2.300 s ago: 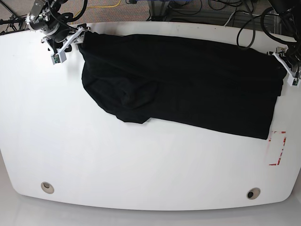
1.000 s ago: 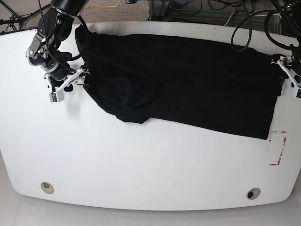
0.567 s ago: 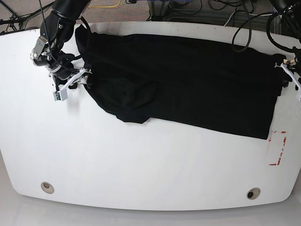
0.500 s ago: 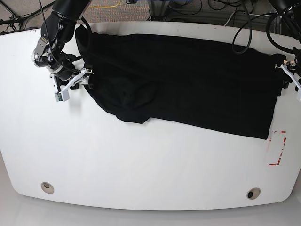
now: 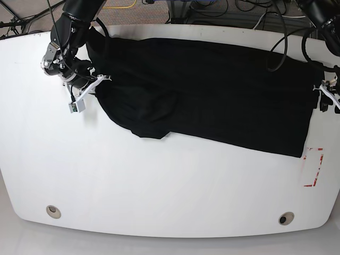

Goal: Fold the T-shirt properly
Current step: 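Open the left gripper and regrasp the shirt edge lower down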

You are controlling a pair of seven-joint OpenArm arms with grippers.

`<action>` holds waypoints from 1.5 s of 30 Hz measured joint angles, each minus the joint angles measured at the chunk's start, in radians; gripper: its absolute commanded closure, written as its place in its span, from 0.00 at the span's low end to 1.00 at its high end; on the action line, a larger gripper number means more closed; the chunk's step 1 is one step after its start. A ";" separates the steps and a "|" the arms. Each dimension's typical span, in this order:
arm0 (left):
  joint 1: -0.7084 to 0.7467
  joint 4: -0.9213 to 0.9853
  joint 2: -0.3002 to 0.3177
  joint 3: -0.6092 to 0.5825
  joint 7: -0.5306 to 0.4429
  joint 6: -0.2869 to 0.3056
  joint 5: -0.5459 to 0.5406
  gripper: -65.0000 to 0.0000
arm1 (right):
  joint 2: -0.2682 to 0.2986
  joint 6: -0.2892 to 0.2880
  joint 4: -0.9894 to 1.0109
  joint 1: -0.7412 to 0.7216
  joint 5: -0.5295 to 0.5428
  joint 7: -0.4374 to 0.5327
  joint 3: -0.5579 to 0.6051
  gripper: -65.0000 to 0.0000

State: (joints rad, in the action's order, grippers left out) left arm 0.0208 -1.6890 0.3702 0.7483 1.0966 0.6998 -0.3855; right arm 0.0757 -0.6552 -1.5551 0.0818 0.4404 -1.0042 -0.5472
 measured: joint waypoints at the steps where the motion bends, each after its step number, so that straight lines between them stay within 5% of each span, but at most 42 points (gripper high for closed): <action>1: -0.023 0.031 0.002 -0.001 0.001 -0.003 0.005 0.54 | 0.000 0.000 0.000 -0.001 -0.001 -0.002 0.000 1.00; 10: -0.244 0.386 0.059 -0.043 -0.072 -0.006 0.162 0.50 | 0.002 0.000 0.000 -0.001 -0.001 -0.002 -0.001 1.00; 17: -0.344 0.649 0.083 -0.114 -0.215 0.002 0.164 0.36 | 0.000 0.000 -0.002 0.000 0.000 -0.002 0.002 1.00; 23: -0.411 0.827 0.113 -0.168 -0.288 -0.007 0.193 0.35 | 0.001 0.000 -0.006 0.000 0.000 -0.002 -0.001 1.00; 35: -0.475 1.052 0.103 -0.263 -0.479 -0.003 0.175 0.35 | 0.002 0.000 0.006 -0.003 0.000 0.009 -0.001 1.00; 45: -0.485 1.101 0.101 -0.276 -0.548 -0.018 0.167 0.34 | 0.000 0.000 0.013 -0.001 0.000 0.024 -0.002 1.00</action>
State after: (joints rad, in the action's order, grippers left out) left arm -0.4644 -0.5880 0.4717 0.4721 0.5484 0.6815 -0.2184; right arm 0.0761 -0.6556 -1.5417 0.0807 0.4404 -0.9802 -0.5488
